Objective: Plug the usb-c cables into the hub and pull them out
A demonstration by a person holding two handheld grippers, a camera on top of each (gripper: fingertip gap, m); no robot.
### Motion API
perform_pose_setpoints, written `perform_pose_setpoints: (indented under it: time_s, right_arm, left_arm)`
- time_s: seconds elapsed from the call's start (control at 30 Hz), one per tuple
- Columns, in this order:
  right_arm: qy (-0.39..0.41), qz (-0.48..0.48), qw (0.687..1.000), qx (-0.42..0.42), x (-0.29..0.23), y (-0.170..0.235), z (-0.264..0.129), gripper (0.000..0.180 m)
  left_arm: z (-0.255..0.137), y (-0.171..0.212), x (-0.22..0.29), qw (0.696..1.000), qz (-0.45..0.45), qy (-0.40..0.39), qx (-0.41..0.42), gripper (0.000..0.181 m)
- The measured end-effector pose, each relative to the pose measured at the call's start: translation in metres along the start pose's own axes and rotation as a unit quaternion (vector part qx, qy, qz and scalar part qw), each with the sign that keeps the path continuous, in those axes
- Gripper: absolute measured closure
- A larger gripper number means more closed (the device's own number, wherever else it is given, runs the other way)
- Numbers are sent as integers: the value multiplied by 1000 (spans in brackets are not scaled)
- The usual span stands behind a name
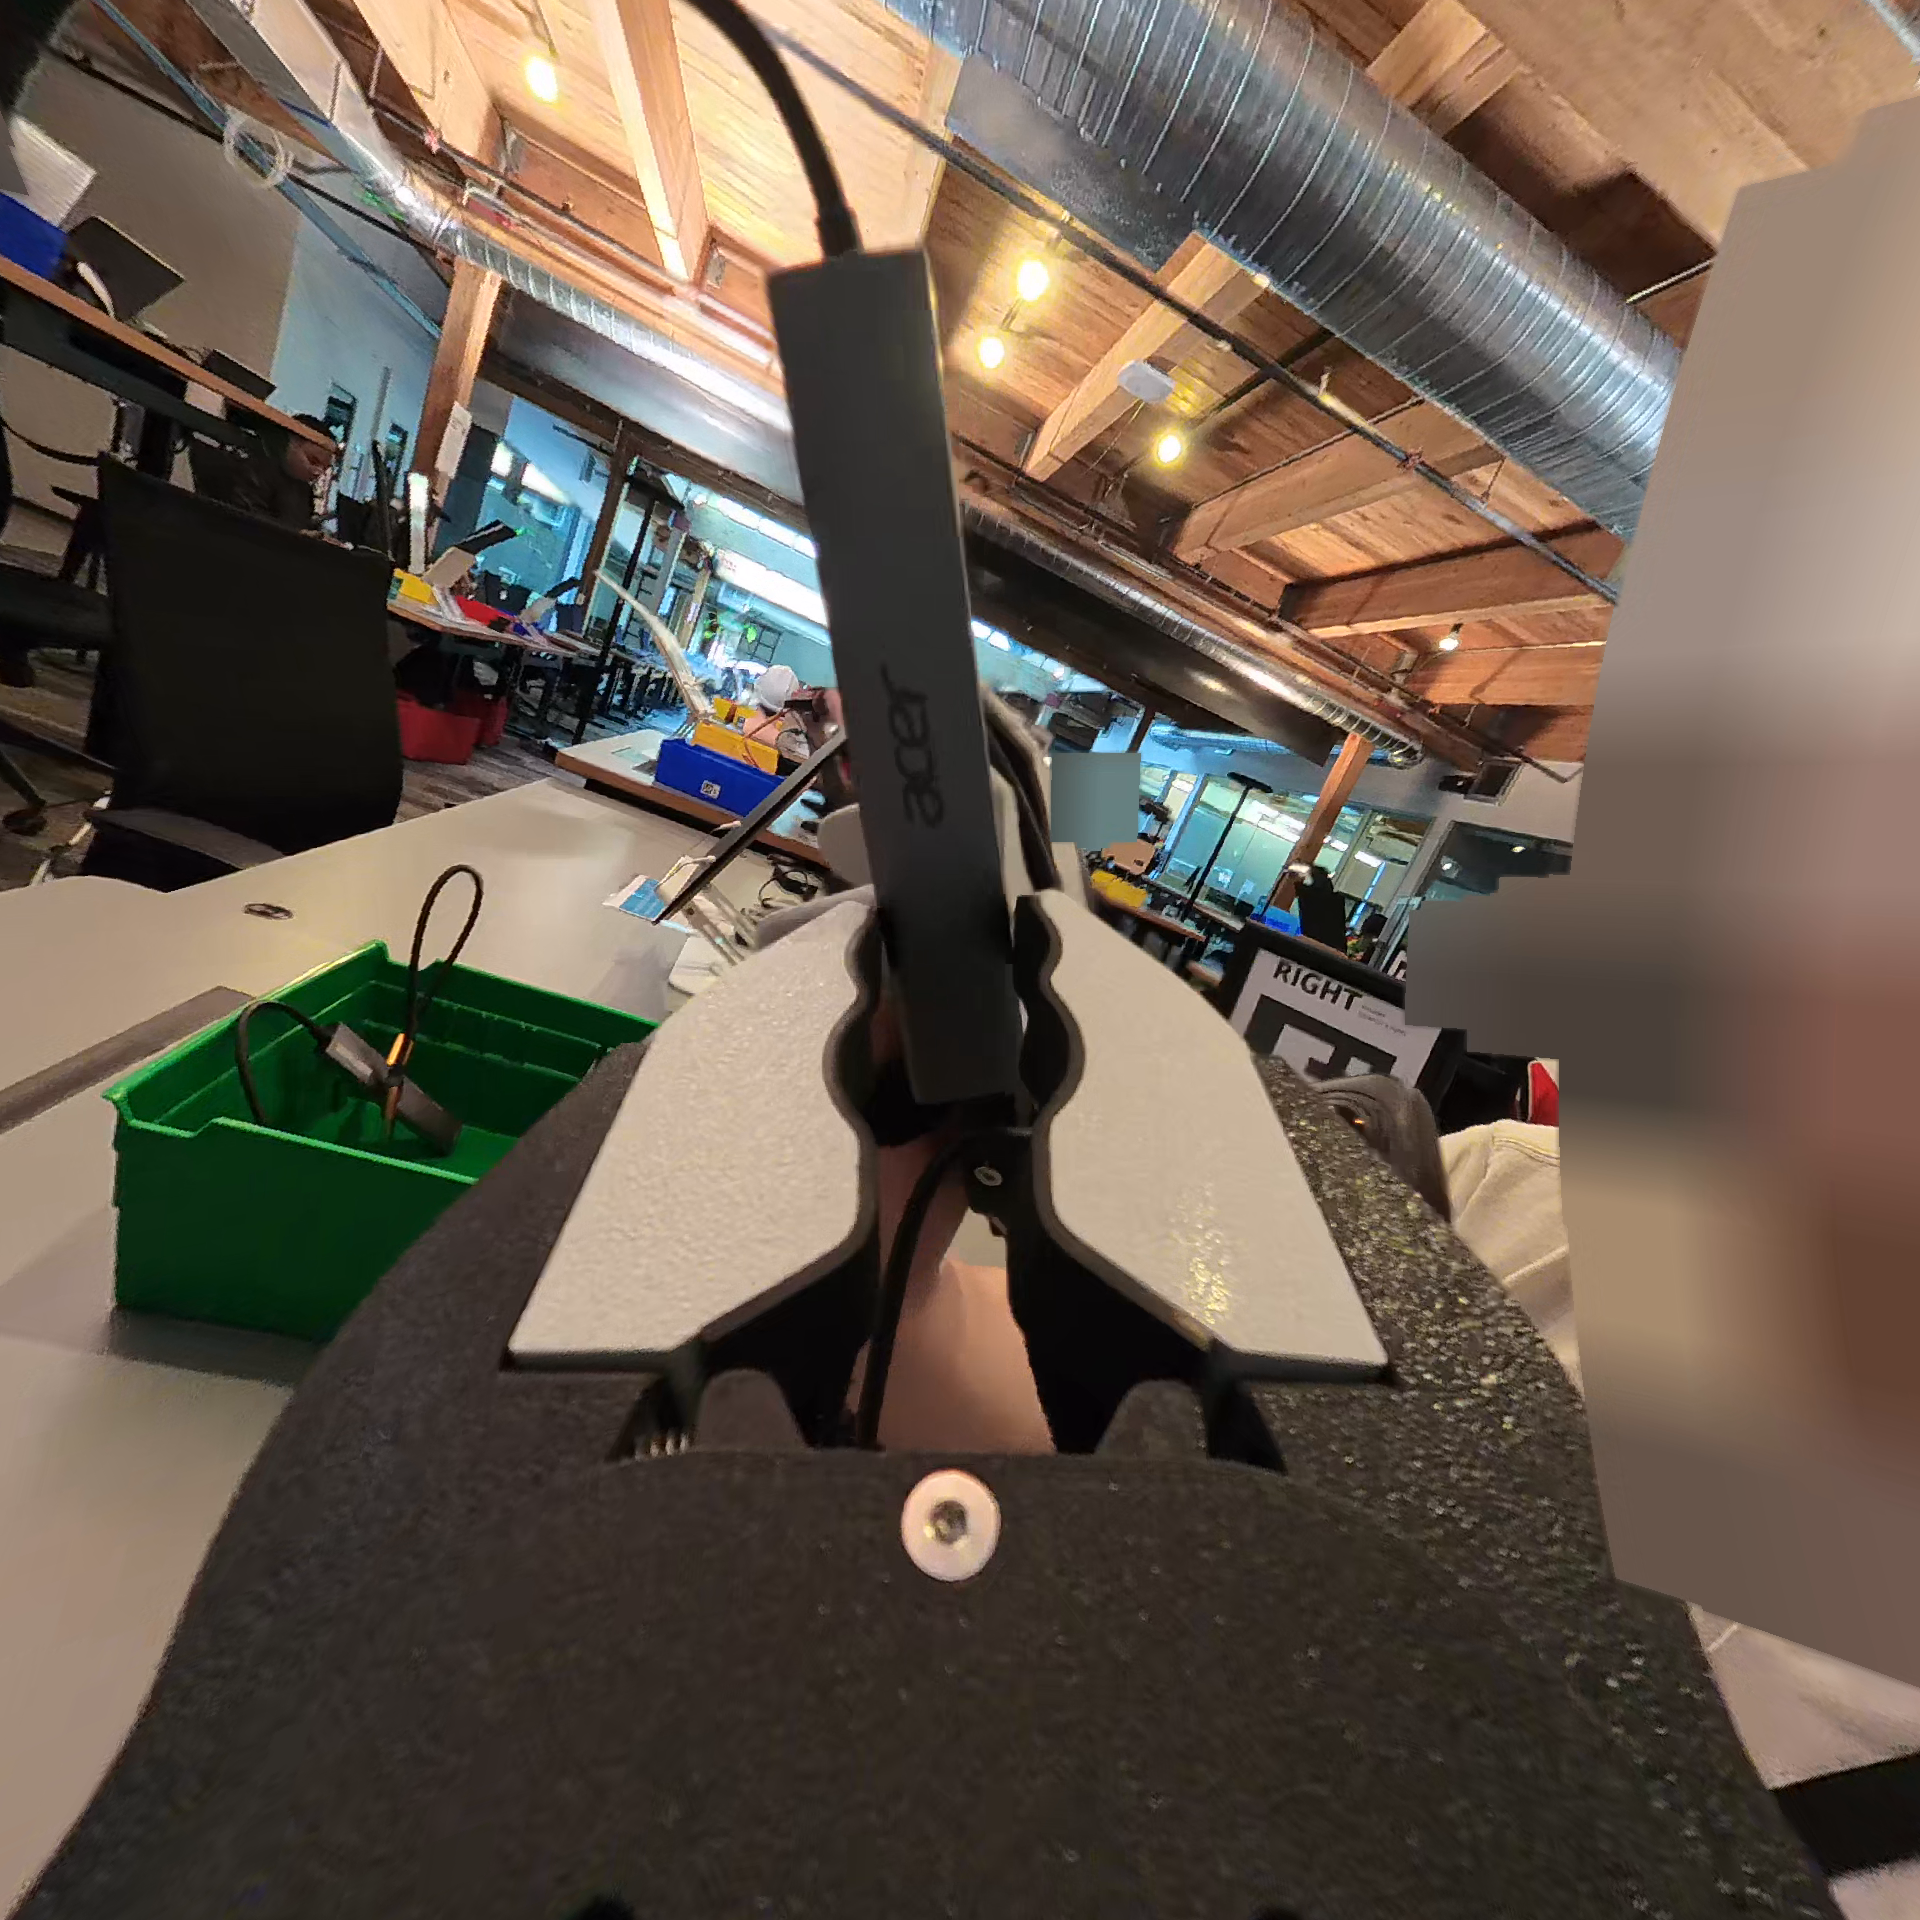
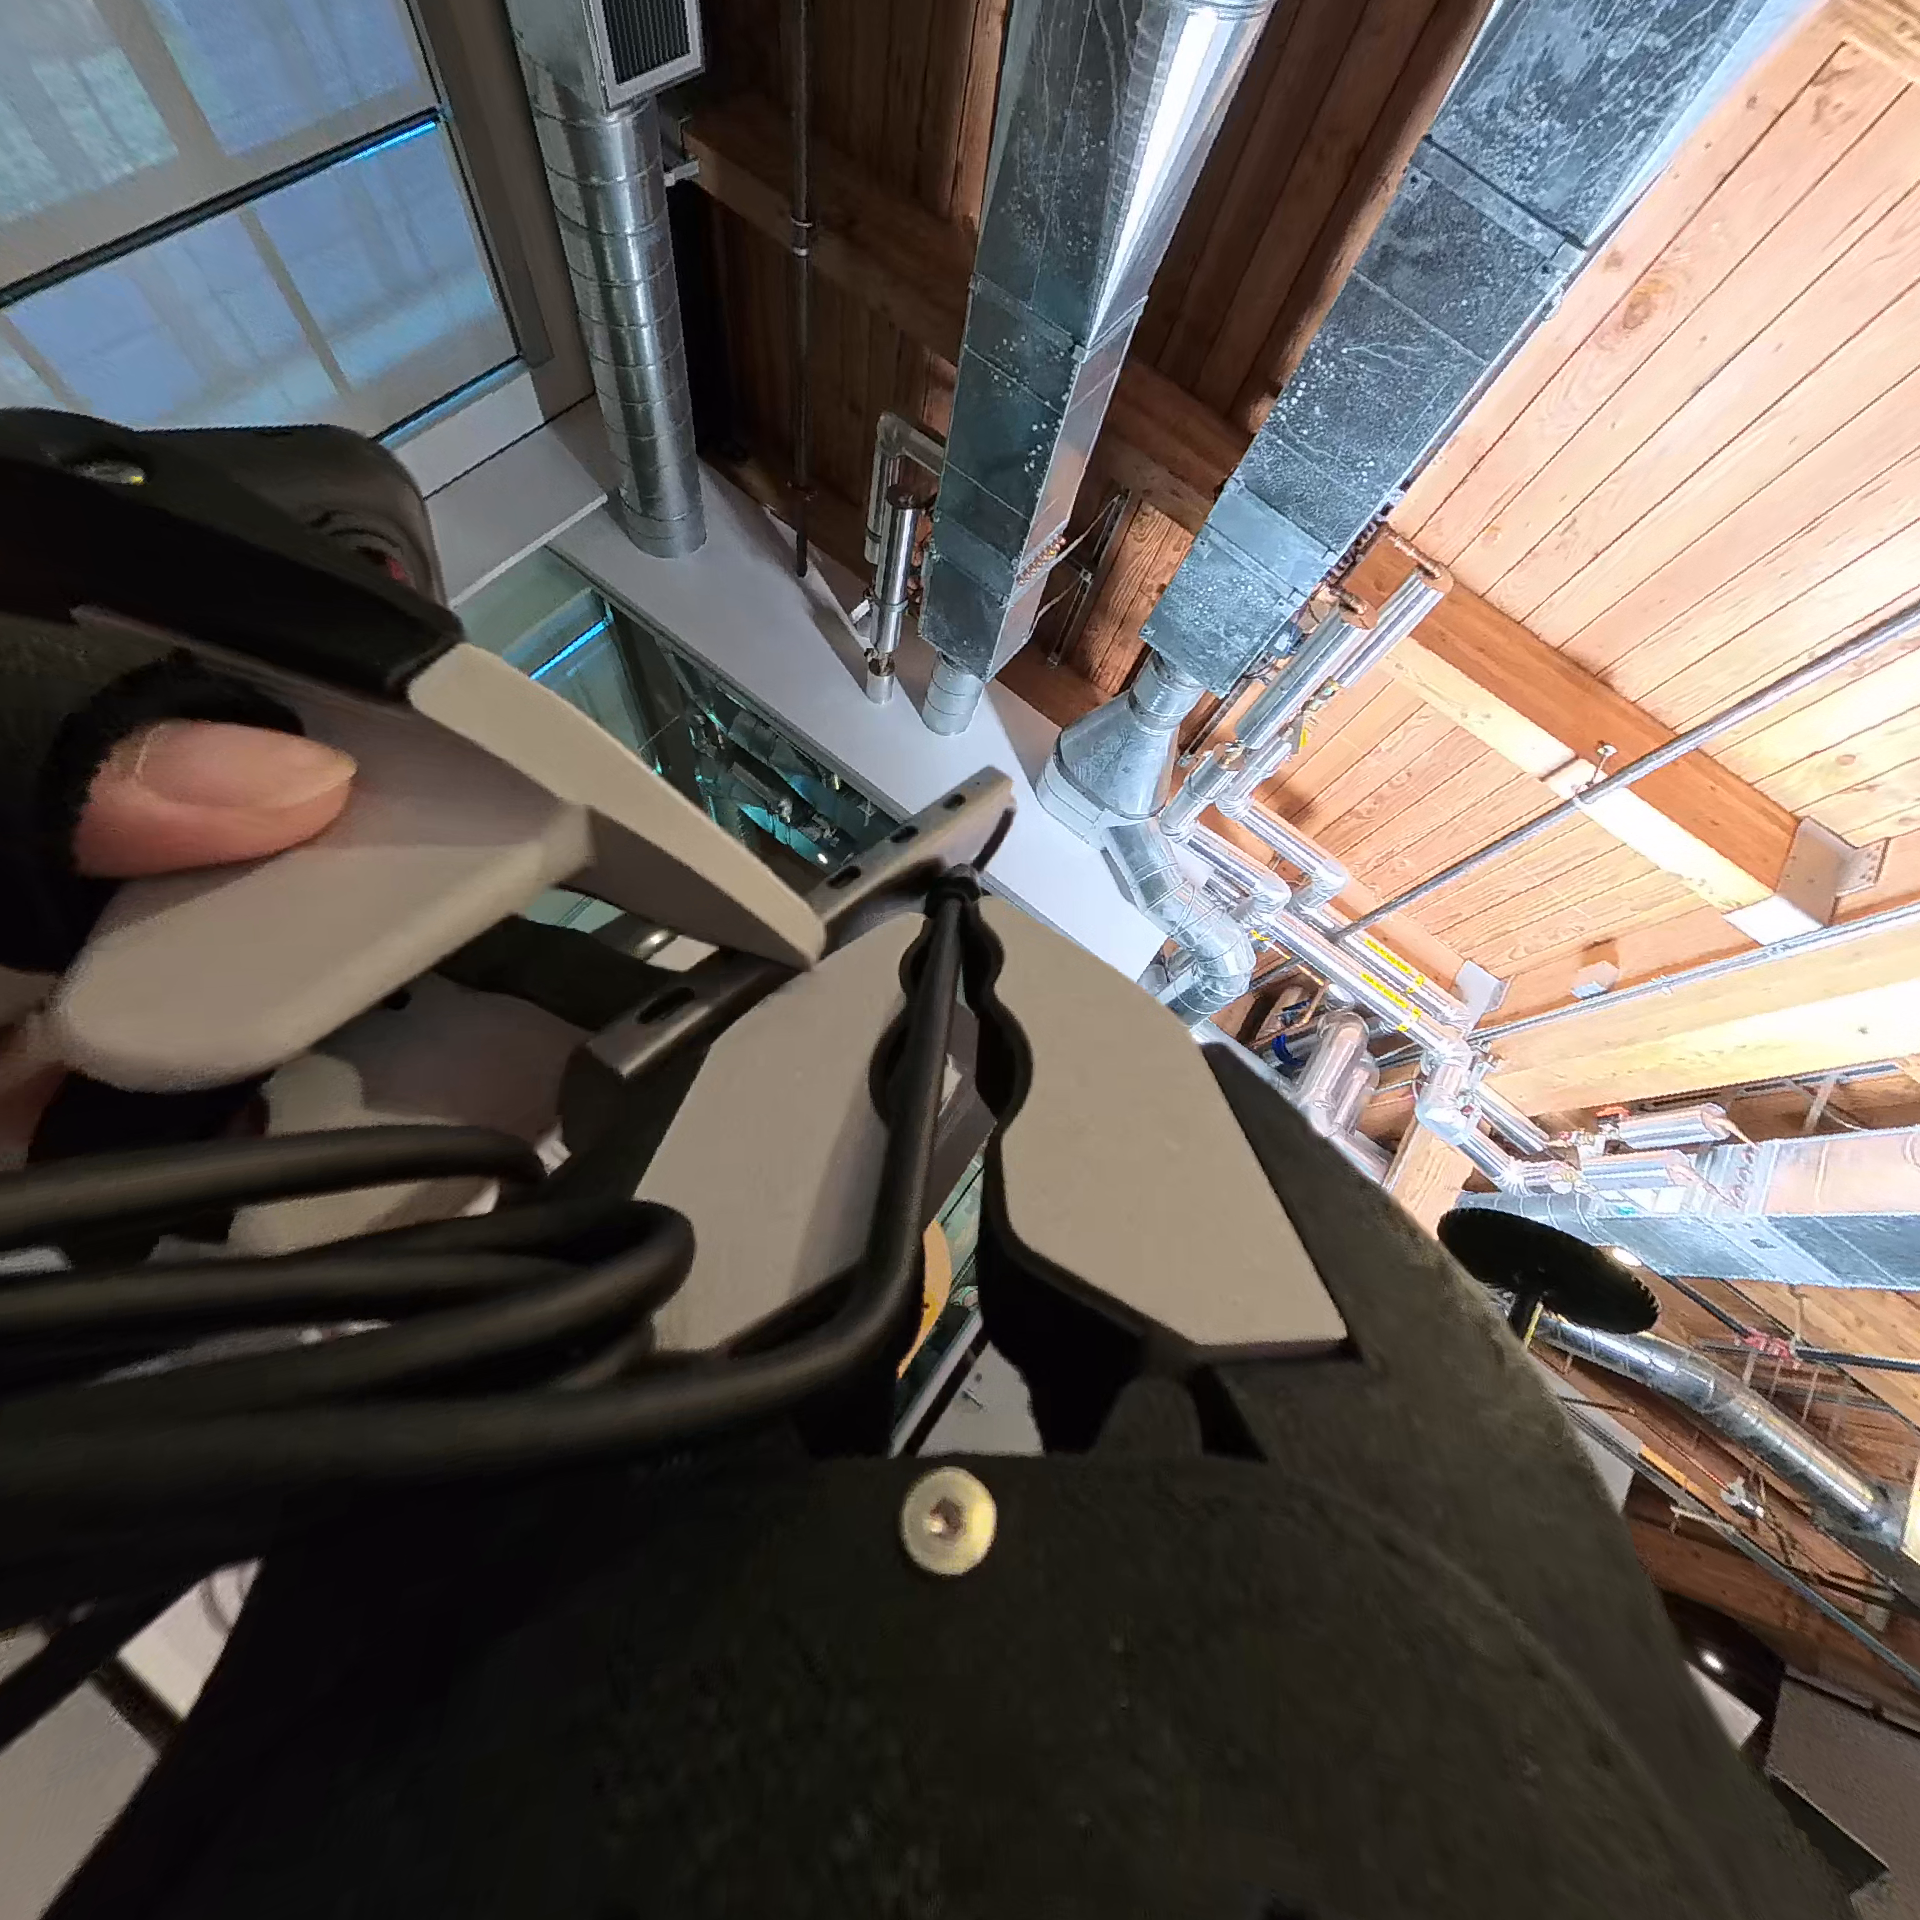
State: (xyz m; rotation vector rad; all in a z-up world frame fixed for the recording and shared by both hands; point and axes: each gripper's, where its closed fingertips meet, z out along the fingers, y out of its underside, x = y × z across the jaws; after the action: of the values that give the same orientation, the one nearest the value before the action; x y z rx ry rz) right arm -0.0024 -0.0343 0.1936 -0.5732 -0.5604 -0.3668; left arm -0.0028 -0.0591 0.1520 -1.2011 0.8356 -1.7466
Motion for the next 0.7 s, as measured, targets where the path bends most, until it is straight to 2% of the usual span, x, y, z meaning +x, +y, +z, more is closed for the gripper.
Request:
perform_pose_setpoints:
  time_s: [0.07, 0.43, 0.7]
  right_arm:
    - [-3, -6, 1000, 6, -4, -3, -1, 175]
    - [-31, 19, 999, 14, -6, 0, 1, 175]
    - [-49, 17, 999, 3, -9, 8, 3, 176]
  left_arm:
    - [2, 4, 0, 1000, 5, -2, -10, 154]
    - [2, 6, -1, 999, 41, -16, -33, 162]
    - [-10, 1, -14, 998, 24, -42, -44, 164]
